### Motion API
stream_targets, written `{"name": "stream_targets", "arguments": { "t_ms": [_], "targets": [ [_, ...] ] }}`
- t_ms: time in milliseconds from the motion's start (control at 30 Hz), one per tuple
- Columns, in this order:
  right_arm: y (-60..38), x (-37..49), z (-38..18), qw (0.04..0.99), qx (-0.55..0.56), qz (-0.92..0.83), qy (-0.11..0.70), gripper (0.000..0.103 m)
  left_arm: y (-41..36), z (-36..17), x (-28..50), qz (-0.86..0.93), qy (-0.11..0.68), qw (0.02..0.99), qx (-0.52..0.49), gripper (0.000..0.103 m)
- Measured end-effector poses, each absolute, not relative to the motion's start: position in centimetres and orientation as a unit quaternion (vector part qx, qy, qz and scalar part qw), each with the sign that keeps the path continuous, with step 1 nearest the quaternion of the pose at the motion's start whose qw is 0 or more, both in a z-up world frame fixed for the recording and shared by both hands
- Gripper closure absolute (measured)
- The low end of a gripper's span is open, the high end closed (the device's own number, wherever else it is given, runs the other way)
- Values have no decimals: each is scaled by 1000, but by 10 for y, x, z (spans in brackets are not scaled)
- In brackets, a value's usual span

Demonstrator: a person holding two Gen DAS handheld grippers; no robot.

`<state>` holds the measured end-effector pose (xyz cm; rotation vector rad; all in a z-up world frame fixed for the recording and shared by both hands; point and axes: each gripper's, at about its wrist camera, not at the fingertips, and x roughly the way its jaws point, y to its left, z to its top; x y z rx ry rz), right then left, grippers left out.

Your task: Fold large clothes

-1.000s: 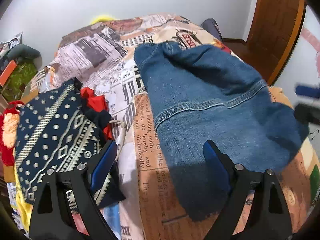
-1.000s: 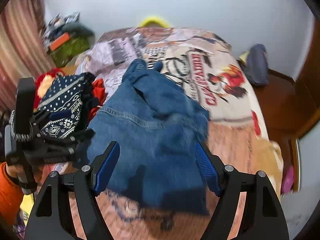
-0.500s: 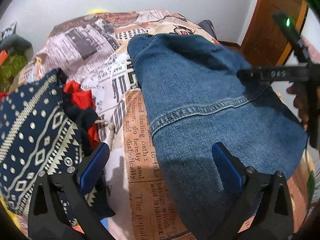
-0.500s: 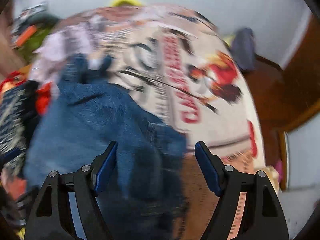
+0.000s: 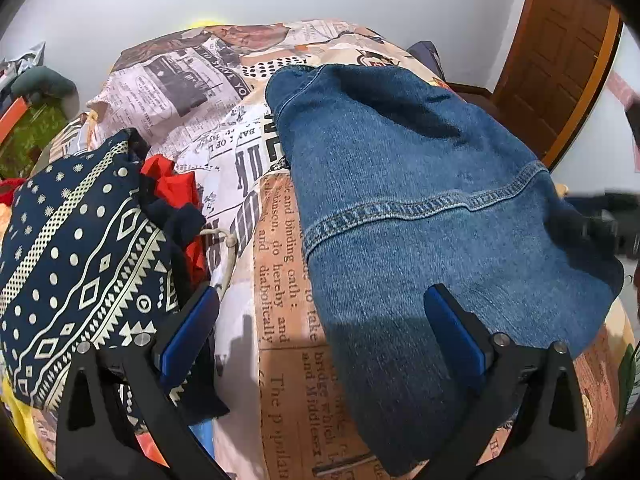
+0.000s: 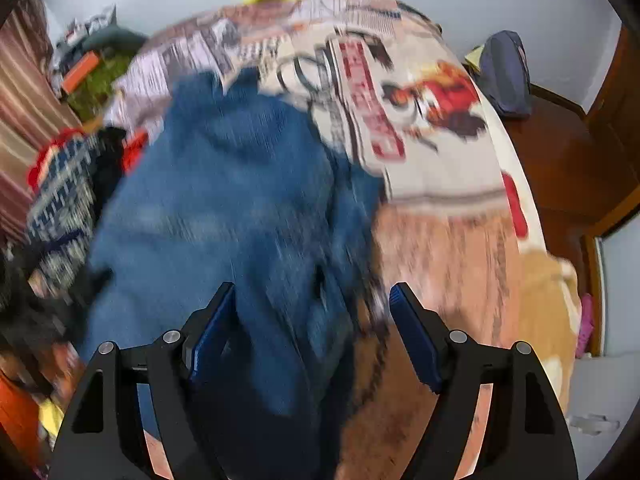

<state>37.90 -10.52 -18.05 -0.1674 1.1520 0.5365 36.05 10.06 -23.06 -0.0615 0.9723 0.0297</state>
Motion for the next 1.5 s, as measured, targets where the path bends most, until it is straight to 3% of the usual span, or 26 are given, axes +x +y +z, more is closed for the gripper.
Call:
{"name": "stream_targets", "arguments": {
  "t_ms": [133,433,867,967,1033,1267,1367,1500],
  "targets": [
    [-129,368,-190,800,-23,257,541,21,99,-231,355,15,468,883,-34,0],
    [-131,364,-172,796,1,289,532,21,101,-221,357,-9,491,869,-56,0],
    [-127,422,-250,679,144,346,632,18,129,-273,399,-119,558,779,-261,0],
    [-123,433,-253,678,153,356,625,18,127,-273,407,-130,555,779,-261,0],
    [-115,442,-259,671,157,351,633,10,123,-271,412,-135,554,781,-254,0],
    [-99,450,-258,684,148,351,622,9,116,-272,430,-142,555,777,-261,0],
    [-102,444,-254,692,146,353,612,16,120,-271,431,-148,549,774,-279,4],
    [-104,437,-239,708,138,350,598,42,123,-257,419,-143,536,792,-254,29]
  ]
}}
